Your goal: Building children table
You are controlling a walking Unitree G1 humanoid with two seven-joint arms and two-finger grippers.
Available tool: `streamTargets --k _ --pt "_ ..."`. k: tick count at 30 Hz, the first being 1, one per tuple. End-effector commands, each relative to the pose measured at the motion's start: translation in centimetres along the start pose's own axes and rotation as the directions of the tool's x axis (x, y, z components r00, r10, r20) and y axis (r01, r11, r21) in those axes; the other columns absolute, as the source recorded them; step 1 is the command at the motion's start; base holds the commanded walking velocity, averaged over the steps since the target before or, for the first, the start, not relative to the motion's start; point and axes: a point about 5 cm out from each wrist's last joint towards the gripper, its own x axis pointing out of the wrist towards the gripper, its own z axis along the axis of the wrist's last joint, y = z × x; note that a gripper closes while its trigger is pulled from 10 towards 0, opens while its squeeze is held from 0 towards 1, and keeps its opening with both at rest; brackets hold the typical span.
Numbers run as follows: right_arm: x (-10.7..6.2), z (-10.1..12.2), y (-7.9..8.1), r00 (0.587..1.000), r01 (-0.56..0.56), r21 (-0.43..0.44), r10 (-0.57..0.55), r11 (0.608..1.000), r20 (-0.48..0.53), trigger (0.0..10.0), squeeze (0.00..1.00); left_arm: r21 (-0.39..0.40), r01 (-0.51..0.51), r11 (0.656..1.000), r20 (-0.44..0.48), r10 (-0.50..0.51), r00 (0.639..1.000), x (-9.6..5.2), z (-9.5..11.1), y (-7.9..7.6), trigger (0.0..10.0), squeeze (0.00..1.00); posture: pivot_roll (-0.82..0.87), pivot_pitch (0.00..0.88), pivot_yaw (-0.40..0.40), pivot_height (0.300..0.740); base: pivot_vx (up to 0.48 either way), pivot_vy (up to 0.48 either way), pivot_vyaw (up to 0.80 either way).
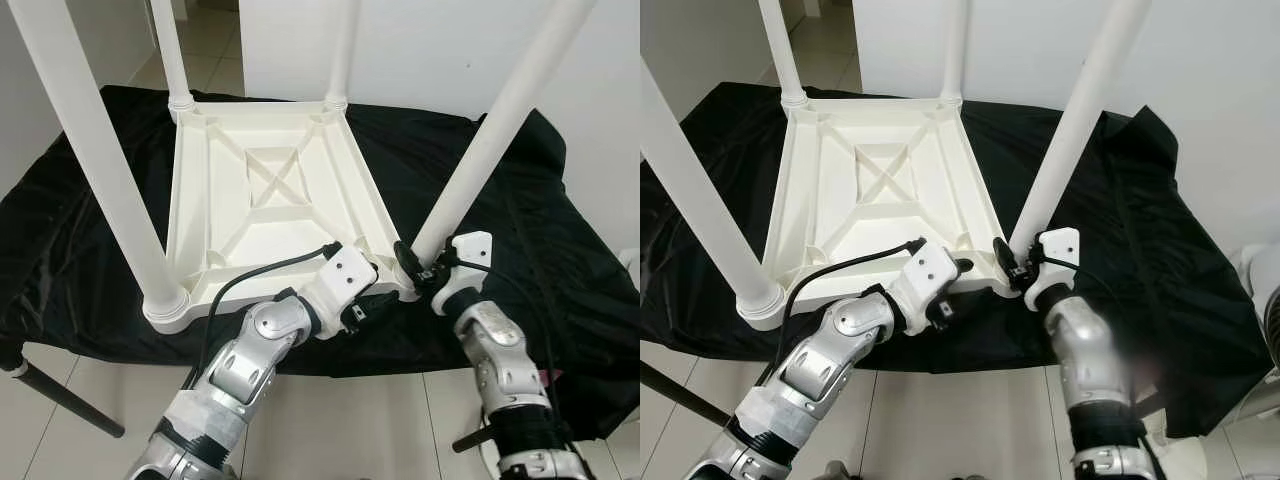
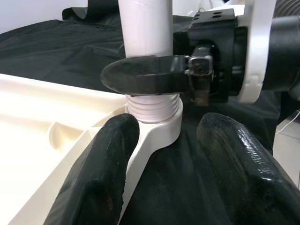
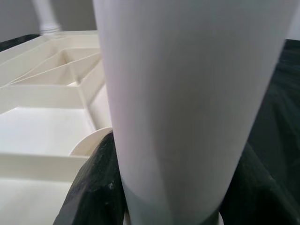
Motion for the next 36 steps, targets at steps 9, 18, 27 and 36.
streamTargets --k 9,18,27,36 --pt "-1.1 -1.6 0.4 0.918 0.393 0.047 -0.39 0.918 -0.073 10.0 0.0 -0.002 0.064 0.998 -0.006 -0.064 0.998 0.2 0.0 -0.6 10.0 0.0 -0.03 0.083 -0.033 0.74 0.0 0.0 0.0" --pt "-1.6 -1.3 2.0 0.867 0.498 0.089 -0.493 0.863 -0.075 10.0 0.0 -0.007 0.069 0.998 -0.003 -0.069 0.998 0.4 0.1 -0.8 10.0 0.0 -0.03 0.084 -0.032 0.74 0.0 0.0 0.0" --pt "-1.4 -0.8 2.2 0.878 0.478 0.101 -0.476 0.872 -0.044 10.0 0.0 -0.009 0.068 0.998 -0.003 -0.068 0.998 0.4 0.1 -0.8 10.0 0.0 -0.03 0.084 -0.039 0.74 0.0 0.0 0.0" --pt "-1.7 -0.1 0.8 0.933 0.354 0.114 -0.359 0.928 0.026 10.0 1.0 -0.013 0.06 0.998 -0.002 -0.06 0.998 0.4 0.1 -0.9 10.0 0.0 -0.03 0.085 -0.048 0.74 0.0 0.0 0.0"
